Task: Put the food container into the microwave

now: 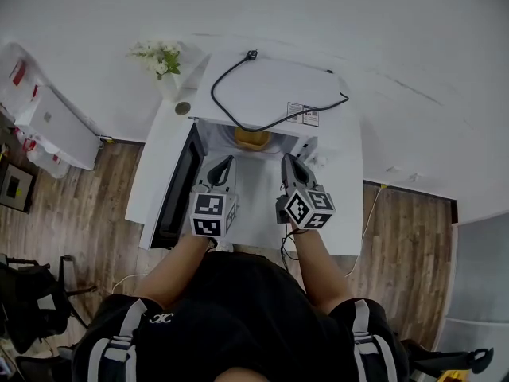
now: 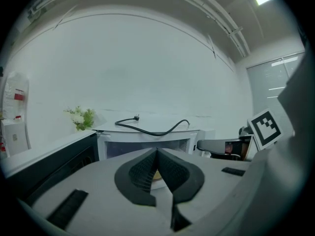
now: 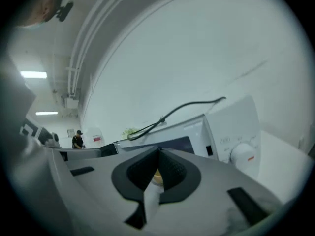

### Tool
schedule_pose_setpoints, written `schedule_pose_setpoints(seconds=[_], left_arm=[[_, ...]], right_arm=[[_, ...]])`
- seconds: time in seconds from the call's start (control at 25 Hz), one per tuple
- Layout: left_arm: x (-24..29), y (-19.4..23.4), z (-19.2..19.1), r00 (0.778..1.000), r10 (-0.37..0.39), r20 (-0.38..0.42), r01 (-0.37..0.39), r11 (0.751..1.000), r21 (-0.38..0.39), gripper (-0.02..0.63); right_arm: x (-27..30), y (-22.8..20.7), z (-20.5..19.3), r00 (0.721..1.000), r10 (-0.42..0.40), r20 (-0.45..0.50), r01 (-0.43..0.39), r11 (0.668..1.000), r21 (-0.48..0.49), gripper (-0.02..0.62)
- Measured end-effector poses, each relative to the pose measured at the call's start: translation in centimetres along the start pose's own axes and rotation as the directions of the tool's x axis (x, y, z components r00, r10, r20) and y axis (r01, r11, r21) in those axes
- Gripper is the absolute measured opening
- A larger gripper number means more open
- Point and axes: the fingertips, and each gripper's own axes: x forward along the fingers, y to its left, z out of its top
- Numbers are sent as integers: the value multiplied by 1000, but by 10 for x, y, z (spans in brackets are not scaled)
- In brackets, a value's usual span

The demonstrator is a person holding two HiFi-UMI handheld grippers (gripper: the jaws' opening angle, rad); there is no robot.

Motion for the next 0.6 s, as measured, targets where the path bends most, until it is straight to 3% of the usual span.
schedule_pose_setpoints(seconds=[0.12,0.2,0.36,0.6], left_arm=[[4,-8,1,1000,-17,3,17,1000,4,15],[6,-14,2,1000,-29,7,28,1000,7,15],[8,-26,5,999,-50,14,50,999,17,15],[10,-38,4,998,-59,12,59,998,22,15]], right_arm=[[-15,6,21,999,-18,45,24,989,-148,-3],[-24,4,30,996,-48,70,61,979,-195,-3],[-37,-7,36,991,-95,92,112,972,-207,-3],[-45,-19,35,990,-111,88,126,974,-188,-3]])
